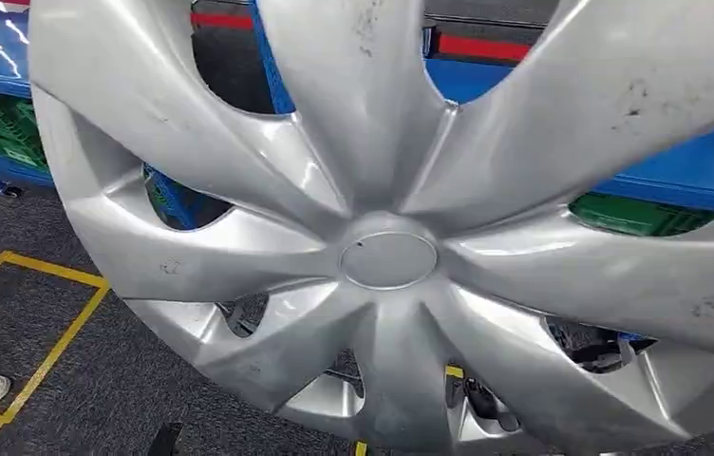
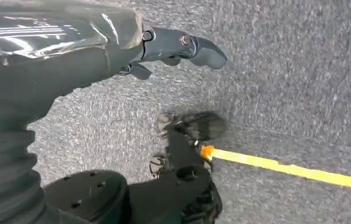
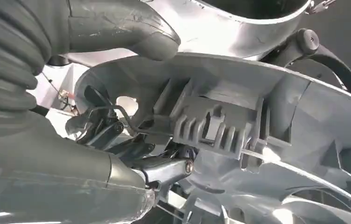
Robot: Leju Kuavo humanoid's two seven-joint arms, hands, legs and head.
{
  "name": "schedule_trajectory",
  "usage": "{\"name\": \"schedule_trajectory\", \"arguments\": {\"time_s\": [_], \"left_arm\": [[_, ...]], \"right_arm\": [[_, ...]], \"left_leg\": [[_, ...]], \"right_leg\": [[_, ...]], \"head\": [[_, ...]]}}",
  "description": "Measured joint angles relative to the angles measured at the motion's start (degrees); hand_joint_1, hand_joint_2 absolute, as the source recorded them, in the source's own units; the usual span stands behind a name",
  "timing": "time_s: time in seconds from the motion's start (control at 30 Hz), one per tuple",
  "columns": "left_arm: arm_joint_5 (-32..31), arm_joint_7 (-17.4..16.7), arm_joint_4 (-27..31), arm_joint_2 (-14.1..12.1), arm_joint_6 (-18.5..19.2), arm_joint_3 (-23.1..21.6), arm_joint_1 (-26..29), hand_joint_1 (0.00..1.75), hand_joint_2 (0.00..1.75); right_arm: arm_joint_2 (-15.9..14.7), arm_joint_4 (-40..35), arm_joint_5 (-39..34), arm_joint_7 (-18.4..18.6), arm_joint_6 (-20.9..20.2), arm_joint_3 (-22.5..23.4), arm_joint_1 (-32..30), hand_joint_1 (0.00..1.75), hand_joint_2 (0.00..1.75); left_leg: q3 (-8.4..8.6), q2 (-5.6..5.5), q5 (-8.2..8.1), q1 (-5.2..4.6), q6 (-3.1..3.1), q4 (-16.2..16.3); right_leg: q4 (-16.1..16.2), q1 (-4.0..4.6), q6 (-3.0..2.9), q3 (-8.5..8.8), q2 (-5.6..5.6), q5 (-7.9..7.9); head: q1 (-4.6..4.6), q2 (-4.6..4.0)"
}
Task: Take the parts from the cabinet and place them on the table.
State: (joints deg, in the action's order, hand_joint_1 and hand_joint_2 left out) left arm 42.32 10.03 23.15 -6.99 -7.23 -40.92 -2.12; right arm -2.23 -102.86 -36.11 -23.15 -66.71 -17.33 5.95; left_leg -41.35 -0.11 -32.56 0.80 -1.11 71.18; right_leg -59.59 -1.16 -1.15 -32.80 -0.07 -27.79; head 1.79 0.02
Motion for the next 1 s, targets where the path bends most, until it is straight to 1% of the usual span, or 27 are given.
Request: {"name": "schedule_trajectory", "arguments": {"time_s": [0.03, 0.07, 0.1, 0.17, 0.2, 0.23, 0.27, 0.33, 0.37, 0.4, 0.43, 0.47, 0.5, 0.53, 0.57, 0.6, 0.63, 0.67, 0.7, 0.73, 0.77, 0.8, 0.83, 0.87, 0.9, 0.93, 1.0], "left_arm": [[0.00, 0.00, 0.00, 0.06, 0.00, 0.00, 0.02, 0.00, 1.75], [0.00, 0.00, 0.00, 0.09, 0.00, 0.00, 0.03, 0.00, 1.75], [0.00, 0.00, 0.02, 0.13, 0.00, 0.00, 0.03, 0.00, 1.75], [-0.07, 0.00, 0.04, 0.17, 0.02, 0.00, -0.07, 0.00, 1.75], [-0.07, 0.00, 0.07, 0.05, 0.00, 0.04, -0.22, 0.00, 1.75], [-0.07, 0.02, 0.13, -0.13, 0.04, 0.11, -0.40, 0.00, 1.75], [-0.07, 0.13, 0.17, -0.18, 0.00, 0.13, -0.56, 0.00, 1.75], [-0.07, 0.13, 0.15, -0.53, -0.02, 0.18, -0.52, 0.00, 1.75], [-0.07, 0.13, 0.15, -0.61, -0.04, 0.20, -0.48, 0.00, 1.75], [-0.07, 0.13, 0.17, -0.48, -0.02, 0.20, -0.57, 0.00, 1.75], [-0.07, 0.13, 0.17, -0.37, 0.02, 0.20, -0.71, 0.00, 1.75], [-0.07, 0.13, 0.17, -0.37, 0.02, 0.24, -0.79, 0.00, 1.75], [-0.07, 0.13, 0.17, -0.17, 0.02, 0.24, -0.75, 0.00, 1.75], [-0.09, 0.13, 0.17, -0.05, 0.04, 0.24, -0.71, 0.00, 1.75], [-0.11, 0.13, 0.17, 0.02, 0.04, 0.24, -0.70, 0.00, 1.75], [-0.24, 0.13, 0.17, 0.15, 0.04, 0.26, -0.71, 0.00, 1.75], [-0.35, 0.15, 0.17, 0.28, 0.04, 0.26, -0.71, 0.00, 1.75], [-0.53, 0.15, 0.17, 0.37, 0.04, 0.26, -0.70, 0.00, 1.75], [-0.94, 0.17, 0.17, 0.39, 0.07, 0.33, -0.72, 0.00, 1.75], [-1.01, 0.22, 0.17, 0.20, 0.04, 0.53, -0.70, 0.00, 1.75], [-1.16, 0.24, 0.17, 0.26, 0.13, 0.65, -0.63, 0.00, 1.75], [-1.40, 0.31, 0.15, 0.28, 0.11, 0.83, -0.59, 0.00, 1.75], [-1.55, 0.31, 0.13, 0.24, 0.13, 0.94, -0.47, 0.00, 1.75], [-1.62, 0.31, 0.11, 0.11, 0.13, 0.98, -0.32, 0.00, 1.75], [-1.73, 0.31, 0.09, 0.09, 0.15, 1.01, -0.28, 0.00, 1.75], [-1.88, 0.31, 0.09, 0.09, 0.28, 1.01, -0.16, 0.00, 1.75], [-2.05, 0.31, 0.09, 0.13, 0.39, 1.03, -0.23, 0.00, 1.75]], "right_arm": [[0.02, 0.00, 0.00, 0.00, 0.00, 0.02, 0.00, 1.75, 1.75], [0.02, 0.00, 0.02, 0.00, -0.02, 0.00, 0.00, 1.75, 1.75], [0.02, 0.00, 0.02, 0.00, -0.04, 0.00, 0.01, 1.75, 1.75], [0.02, 0.00, 0.04, 0.00, -0.07, 0.00, 0.02, 1.75, 1.75], [0.07, -0.02, 0.04, 0.00, -0.07, 0.00, 0.06, 1.75, 1.75], [0.11, -0.09, 0.04, 0.00, -0.07, 0.02, 0.09, 1.75, 1.75], [0.09, -0.07, 0.09, 0.00, -0.07, 0.02, 0.12, 1.75, 1.75], [0.24, -0.09, 0.04, -0.02, -0.11, -0.02, 0.17, 1.75, 1.75], [0.24, -0.13, 0.02, -0.02, -0.11, 0.00, 0.17, 1.75, 1.75], [0.15, -0.11, 0.04, -0.02, -0.11, 0.02, 0.13, 1.75, 1.75], [0.13, -0.11, 0.04, -0.02, -0.11, 0.02, 0.24, 1.75, 1.75], [0.11, -0.11, 0.04, -0.02, -0.11, 0.04, 0.30, 1.75, 1.75], [0.02, -0.11, 0.09, -0.02, -0.13, 0.04, 0.21, 1.75, 1.75], [-0.04, -0.11, 0.13, -0.02, -0.11, 0.02, 0.18, 1.75, 1.75], [-0.09, -0.11, 0.18, -0.02, -0.13, 0.04, 0.17, 1.75, 1.75], [-0.15, -0.09, 0.17, -0.02, -0.13, 0.02, 0.17, 1.75, 1.75], [-0.20, -0.09, 0.20, -0.02, -0.11, 0.02, 0.18, 1.75, 1.75], [-0.22, -0.09, 0.22, -0.02, -0.13, 0.02, 0.19, 1.75, 1.75], [-0.26, -0.09, 0.24, -0.07, -0.11, 0.02, 0.23, 1.75, 1.75], [-0.28, -0.07, 0.33, -0.11, -0.11, 0.00, 0.31, 1.75, 1.75], [-0.35, -0.11, 0.42, -0.17, -0.11, 0.00, 0.21, 1.75, 1.75], [-0.39, -0.09, 0.50, -0.22, -0.11, 0.00, 0.12, 1.75, 1.75], [-0.39, -0.07, 0.59, -0.28, -0.11, -0.02, 0.10, 1.75, 1.75], [-0.42, -0.07, 0.66, -0.33, -0.11, -0.02, 0.12, 1.75, 1.75], [-0.42, -0.07, 0.68, -0.44, -0.11, -0.02, 0.22, 1.75, 1.75], [-0.37, -0.09, 0.70, -0.59, -0.11, -0.02, 0.17, 1.75, 1.75], [-0.37, -0.09, 0.83, -0.85, -0.11, -0.04, 0.11, 1.75, 1.75]], "left_leg": [[-0.60, 0.00, -1.24, 0.01, -0.05, 3.39], [-0.28, 0.00, -0.86, 0.01, 0.01, 4.87], [1.10, 0.00, 0.56, -0.01, 0.24, 3.95], [7.02, -0.04, 3.95, -0.31, 1.35, -3.48], [10.97, -0.07, 3.81, -0.80, 2.45, -8.83], [13.42, 0.19, 1.29, -0.97, 3.12, -13.04], [13.35, 0.14, 1.80, -1.31, 2.62, -13.33], [13.01, 0.02, 3.00, -2.25, 3.03, -13.92], [12.61, 0.07, 4.25, -2.48, 3.75, -15.22], [13.29, 0.43, 5.93, -1.70, 3.65, -16.72], [12.44, 0.33, 6.86, -1.73, 4.40, -17.26], [11.44, 0.38, 7.69, -1.62, 4.48, -17.26], [10.49, 0.40, 8.40, -1.54, 4.19, -17.24], [9.51, 0.40, 9.11, -1.52, 4.09, -17.18], [8.39, 0.41, 9.88, -1.39, 3.84, -16.99], [7.12, 0.42, 10.54, -1.16, 3.46, -16.65], [5.92, 0.43, 11.08, -0.86, 3.07, -16.17], [4.57, 0.43, 11.47, -0.46, 2.58, -15.35], [3.22, 0.41, 11.73, -0.25, 2.15, -14.04], [1.82, 0.34, 11.88, -0.41, 1.74, -12.88], [1.22, 0.29, 12.07, -0.49, 1.49, -11.87], [1.05, 0.21, 12.49, -0.37, 1.18, -11.64], [0.97, 0.14, 13.07, -0.24, 1.18, -11.86], [0.78, 0.13, 13.57, -0.15, 1.05, -11.86], [0.36, 0.21, 12.72, 0.13, 0.85, -11.53], [-0.08, 0.23, 9.45, 0.17, 0.55, -9.83], [-1.56, 0.21, 2.46, 0.21, 0.05, -2.36]], "right_leg": [[-0.02, 0.13, -0.02, -0.69, -0.03, 0.53], [-0.04, 0.23, 0.00, -1.41, -0.03, 1.08], [-0.04, 0.40, 0.02, -2.10, -0.03, 1.63], [0.00, 0.86, 0.01, -3.33, 0.01, 2.74], [0.00, 0.78, -0.01, -3.59, 0.01, 3.25], [0.13, 0.81, 0.52, -3.89, -0.02, 3.81], [0.46, 0.27, 0.92, -3.89, -0.27, 4.25], [0.86, -0.42, 1.76, -3.97, -0.37, 5.31], [1.68, -0.20, 2.16, -3.85, -0.36, 6.20], [0.98, -0.19, 1.77, -4.46, -0.27, 5.33], [-0.83, 0.09, 1.15, -5.45, -0.12, 2.34], [-4.20, 0.09, 0.60, -6.37, -0.09, -1.01], [-8.06, -0.07, 0.44, -7.06, -0.08, -3.83], [-11.66, -0.17, 0.71, -7.59, -0.09, -5.39], [-14.45, -0.32, 1.50, -7.69, -0.10, -5.25], [-15.05, -0.52, 2.64, -6.87, -0.10, -3.72], [-13.61, -0.75, 3.77, -5.17, -0.10, -1.70], [-10.29, -1.08, 4.76, -2.44, -0.12, 0.00], [-5.61, -1.55, 5.23, 1.02, -0.13, -0.16], [-1.45, -0.92, 5.07, 3.65, 0.01, -3.52], [-0.30, -0.89, 3.51, 3.57, 0.14, -4.60], [-0.52, -0.83, 3.43, 2.82, 0.12, -4.60], [-0.97, -0.61, 2.99, 2.76, 0.12, -4.35], [-1.04, -0.72, 2.34, 2.08, -0.02, -3.93], [-1.06, -0.86, 1.63, 1.76, -0.09, -3.39], [-1.05, -0.81, 1.00, 1.34, -0.10, -2.73], [-1.09, -0.60, 0.59, 0.09, -0.11, -1.47]], "head": [[0.00, 0.00], [0.00, 0.00], [0.00, 0.00], [0.00, 0.00], [-0.02, 0.00], [-0.11, 0.00], [-0.15, 0.00], [0.07, 0.00], [0.07, 0.00], [0.00, 0.00], [-0.04, 0.00], [-0.09, 0.00], [-0.15, 0.00], [-0.13, 0.00], [-0.13, 0.00], [-0.13, 0.00], [-0.13, 0.00], [-0.13, 0.00], [-0.15, 0.00], [-0.39, 0.00], [-0.07, 0.00], [-0.15, 0.00], [-0.11, 0.00], [-0.15, 0.00], [-0.15, 0.00], [-0.02, 0.00], [0.07, 0.00]]}}
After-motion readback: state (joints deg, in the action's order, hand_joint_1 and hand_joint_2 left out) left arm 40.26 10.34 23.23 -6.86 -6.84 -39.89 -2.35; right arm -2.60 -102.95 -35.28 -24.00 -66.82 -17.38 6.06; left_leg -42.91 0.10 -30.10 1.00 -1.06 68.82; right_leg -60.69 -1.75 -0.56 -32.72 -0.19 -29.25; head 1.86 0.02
